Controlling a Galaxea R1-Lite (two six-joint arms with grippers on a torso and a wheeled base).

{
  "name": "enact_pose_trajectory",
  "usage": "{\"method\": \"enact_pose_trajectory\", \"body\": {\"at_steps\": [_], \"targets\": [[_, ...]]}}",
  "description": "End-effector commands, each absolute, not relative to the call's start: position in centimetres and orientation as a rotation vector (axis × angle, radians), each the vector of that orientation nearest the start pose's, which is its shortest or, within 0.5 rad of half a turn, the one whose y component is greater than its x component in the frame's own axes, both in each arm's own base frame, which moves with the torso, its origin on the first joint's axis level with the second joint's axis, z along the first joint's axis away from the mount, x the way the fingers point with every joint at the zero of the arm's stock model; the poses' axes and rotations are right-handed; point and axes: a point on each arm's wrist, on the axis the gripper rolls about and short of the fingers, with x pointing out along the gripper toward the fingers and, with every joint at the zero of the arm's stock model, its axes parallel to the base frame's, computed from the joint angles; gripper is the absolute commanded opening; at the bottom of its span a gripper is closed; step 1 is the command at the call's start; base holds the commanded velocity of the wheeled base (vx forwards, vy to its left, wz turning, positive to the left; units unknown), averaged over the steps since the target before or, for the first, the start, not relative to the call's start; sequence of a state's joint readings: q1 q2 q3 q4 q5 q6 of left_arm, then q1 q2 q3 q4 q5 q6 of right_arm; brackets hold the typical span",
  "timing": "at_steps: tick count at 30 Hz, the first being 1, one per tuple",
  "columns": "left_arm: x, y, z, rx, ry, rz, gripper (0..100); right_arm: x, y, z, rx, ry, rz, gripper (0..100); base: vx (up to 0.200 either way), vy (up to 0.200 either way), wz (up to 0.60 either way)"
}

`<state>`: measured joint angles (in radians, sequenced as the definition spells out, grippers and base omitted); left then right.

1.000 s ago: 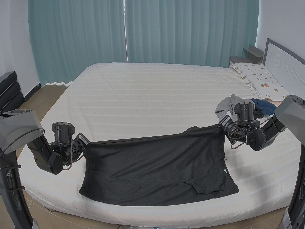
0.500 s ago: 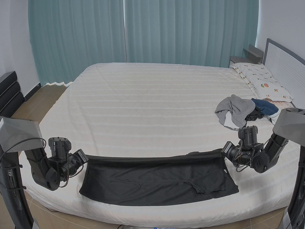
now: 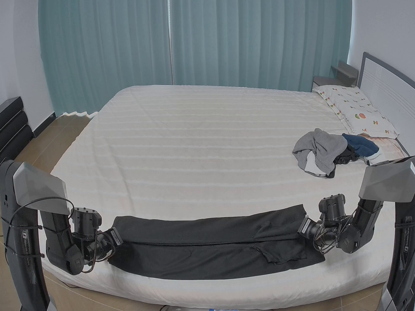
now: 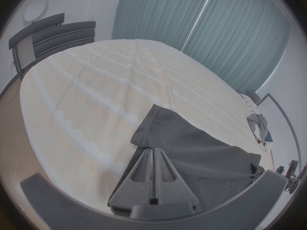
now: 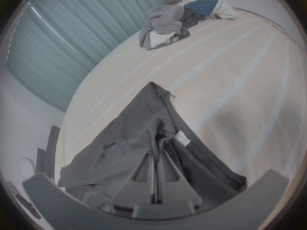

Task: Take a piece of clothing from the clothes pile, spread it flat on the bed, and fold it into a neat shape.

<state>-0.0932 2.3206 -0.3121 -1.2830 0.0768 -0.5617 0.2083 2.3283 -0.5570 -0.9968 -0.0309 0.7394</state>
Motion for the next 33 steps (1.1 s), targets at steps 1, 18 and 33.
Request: {"method": "enact_pose_trajectory", "body": {"at_steps": [1,18,33], "targets": [[26.9,-2.8,-4.2,-0.466,0.736,0.179,0,31.0,6.6,-4.5,0.603,0.808,-0.126,0,0.000,0.000,0.00],[25.8,-3.1,-3.1,-0.463,0.732,0.163,100,30.5,6.1,-2.5,0.635,0.755,-0.122,100,0.000,0.000,0.00],[33.1,-2.1,-0.7,-0.546,0.651,0.108,100,31.1,3.8,-1.1,0.899,0.768,-0.072,100,0.000,0.000,0.00]]}}
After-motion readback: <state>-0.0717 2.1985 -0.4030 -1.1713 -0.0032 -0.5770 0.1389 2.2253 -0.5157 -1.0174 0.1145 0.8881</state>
